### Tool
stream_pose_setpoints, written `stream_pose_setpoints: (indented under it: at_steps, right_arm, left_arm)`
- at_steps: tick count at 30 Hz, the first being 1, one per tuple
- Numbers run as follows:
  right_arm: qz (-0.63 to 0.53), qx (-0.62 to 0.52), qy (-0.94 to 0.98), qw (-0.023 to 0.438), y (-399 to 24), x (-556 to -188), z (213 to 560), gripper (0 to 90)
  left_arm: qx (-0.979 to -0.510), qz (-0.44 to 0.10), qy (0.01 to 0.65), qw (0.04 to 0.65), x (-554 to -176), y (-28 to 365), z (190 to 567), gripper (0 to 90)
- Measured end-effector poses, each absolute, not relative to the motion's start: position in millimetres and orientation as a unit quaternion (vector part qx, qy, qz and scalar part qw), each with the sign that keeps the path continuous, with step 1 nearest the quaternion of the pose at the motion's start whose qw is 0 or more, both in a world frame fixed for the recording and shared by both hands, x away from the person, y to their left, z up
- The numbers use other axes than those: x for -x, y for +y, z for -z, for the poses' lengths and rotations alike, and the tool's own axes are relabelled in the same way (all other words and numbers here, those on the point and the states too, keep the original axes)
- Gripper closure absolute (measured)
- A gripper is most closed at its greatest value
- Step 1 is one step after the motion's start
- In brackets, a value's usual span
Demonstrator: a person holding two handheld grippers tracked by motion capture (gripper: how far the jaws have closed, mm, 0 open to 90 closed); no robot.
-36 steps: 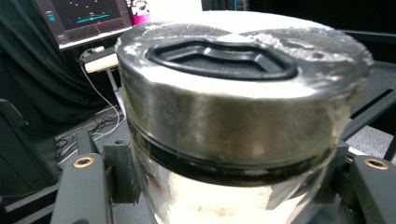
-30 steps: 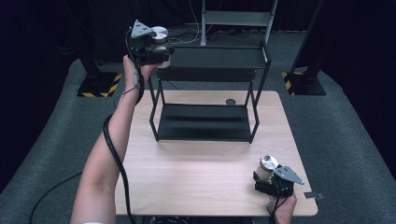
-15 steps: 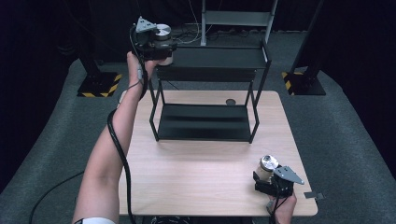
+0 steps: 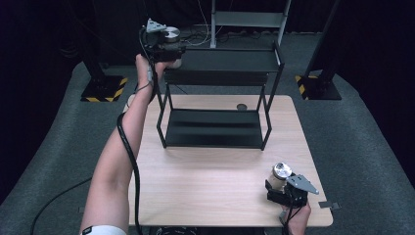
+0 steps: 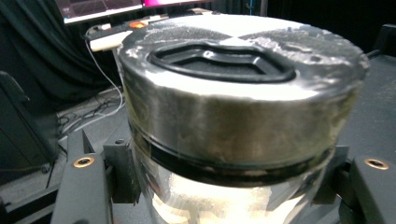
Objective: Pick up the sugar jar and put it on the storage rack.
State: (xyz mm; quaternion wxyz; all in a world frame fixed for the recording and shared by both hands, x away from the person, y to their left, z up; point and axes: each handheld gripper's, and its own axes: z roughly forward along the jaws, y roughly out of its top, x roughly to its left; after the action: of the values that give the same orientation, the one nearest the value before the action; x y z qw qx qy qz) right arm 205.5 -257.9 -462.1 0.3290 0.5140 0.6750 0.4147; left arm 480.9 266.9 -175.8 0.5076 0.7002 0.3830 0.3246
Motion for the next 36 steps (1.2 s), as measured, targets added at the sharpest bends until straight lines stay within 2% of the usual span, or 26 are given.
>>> stream_pose_setpoints:
  at_steps: [8,22,28,31,36]
  right_arm:
    - [-0.415,-0.513,0.675,0.330,-257.7,-205.0,462.4,0.0]
    - [-0.415,-0.513,0.676,0.329,-257.9,-205.4,462.2,0.0]
    - [-0.414,-0.512,0.677,0.327,-258.3,-206.2,461.7,0.0]
    - [-0.415,-0.514,0.676,0.326,-258.9,-206.4,461.7,0.0]
    - [-0.415,-0.514,0.676,0.326,-258.7,-206.4,461.6,0.0]
  left_arm:
    - [-0.690,-0.295,0.398,0.527,-487.4,276.5,178.9,30.4]
    - [-0.689,-0.302,0.401,0.523,-484.8,273.2,178.7,30.3]
    - [-0.704,-0.299,0.400,0.505,-486.9,272.0,168.7,29.9]
    - [-0.704,-0.297,0.411,0.498,-484.0,270.5,161.2,26.7]
    - [-0.714,-0.297,0.422,0.472,-473.2,269.5,141.7,12.7]
